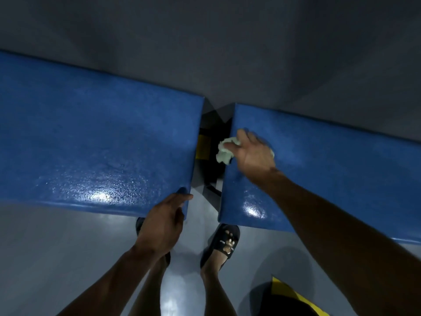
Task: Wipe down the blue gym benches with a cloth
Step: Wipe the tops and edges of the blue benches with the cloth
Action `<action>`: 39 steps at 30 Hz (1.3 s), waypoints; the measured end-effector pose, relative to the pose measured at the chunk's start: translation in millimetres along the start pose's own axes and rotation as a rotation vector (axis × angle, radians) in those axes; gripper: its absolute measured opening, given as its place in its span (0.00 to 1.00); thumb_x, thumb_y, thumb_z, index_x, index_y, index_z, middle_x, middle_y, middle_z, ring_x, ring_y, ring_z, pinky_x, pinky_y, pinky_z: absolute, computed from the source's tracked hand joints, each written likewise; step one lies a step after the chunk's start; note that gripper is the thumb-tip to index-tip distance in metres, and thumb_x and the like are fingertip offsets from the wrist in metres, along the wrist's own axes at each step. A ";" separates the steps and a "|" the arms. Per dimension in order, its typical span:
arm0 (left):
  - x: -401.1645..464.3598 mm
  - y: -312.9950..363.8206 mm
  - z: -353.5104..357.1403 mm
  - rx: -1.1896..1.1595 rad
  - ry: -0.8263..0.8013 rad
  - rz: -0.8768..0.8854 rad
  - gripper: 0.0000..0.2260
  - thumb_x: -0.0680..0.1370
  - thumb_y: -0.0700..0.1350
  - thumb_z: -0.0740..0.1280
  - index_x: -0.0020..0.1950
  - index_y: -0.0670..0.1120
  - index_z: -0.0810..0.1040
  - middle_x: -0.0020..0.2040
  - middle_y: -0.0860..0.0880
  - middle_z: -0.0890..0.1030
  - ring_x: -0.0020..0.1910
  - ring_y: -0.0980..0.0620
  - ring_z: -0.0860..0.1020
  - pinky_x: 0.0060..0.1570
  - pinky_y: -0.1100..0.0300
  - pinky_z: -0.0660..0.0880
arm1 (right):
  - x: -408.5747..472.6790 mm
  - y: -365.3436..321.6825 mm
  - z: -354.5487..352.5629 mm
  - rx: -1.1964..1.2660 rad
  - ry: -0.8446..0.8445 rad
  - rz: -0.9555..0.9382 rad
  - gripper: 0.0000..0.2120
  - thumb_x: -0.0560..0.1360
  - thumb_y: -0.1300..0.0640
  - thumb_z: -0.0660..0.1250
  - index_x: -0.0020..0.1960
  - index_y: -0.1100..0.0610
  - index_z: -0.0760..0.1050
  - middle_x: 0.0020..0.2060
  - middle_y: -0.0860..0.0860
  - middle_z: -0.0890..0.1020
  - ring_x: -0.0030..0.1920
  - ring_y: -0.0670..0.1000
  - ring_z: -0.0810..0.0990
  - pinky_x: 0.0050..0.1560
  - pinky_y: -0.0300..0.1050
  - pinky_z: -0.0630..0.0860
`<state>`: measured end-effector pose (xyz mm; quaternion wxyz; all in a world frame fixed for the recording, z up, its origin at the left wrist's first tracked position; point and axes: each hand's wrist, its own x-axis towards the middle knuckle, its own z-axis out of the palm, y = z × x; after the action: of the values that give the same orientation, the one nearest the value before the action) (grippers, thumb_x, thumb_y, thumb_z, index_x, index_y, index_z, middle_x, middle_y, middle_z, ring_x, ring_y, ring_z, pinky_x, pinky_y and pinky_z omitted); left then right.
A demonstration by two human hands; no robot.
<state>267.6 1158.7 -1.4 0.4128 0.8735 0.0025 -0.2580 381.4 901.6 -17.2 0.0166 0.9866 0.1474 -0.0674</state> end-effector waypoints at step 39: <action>24.7 5.6 -33.2 -0.054 0.092 0.061 0.19 0.75 0.36 0.59 0.59 0.51 0.82 0.54 0.53 0.84 0.50 0.56 0.81 0.53 0.62 0.76 | -98.5 -70.4 17.4 0.120 -0.230 -0.115 0.27 0.61 0.57 0.77 0.59 0.44 0.77 0.53 0.48 0.78 0.49 0.52 0.74 0.46 0.50 0.73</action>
<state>305.1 1173.9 8.9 0.4434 0.8727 0.0018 -0.2047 265.2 939.6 -21.8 -0.0296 0.9615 0.1966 -0.1895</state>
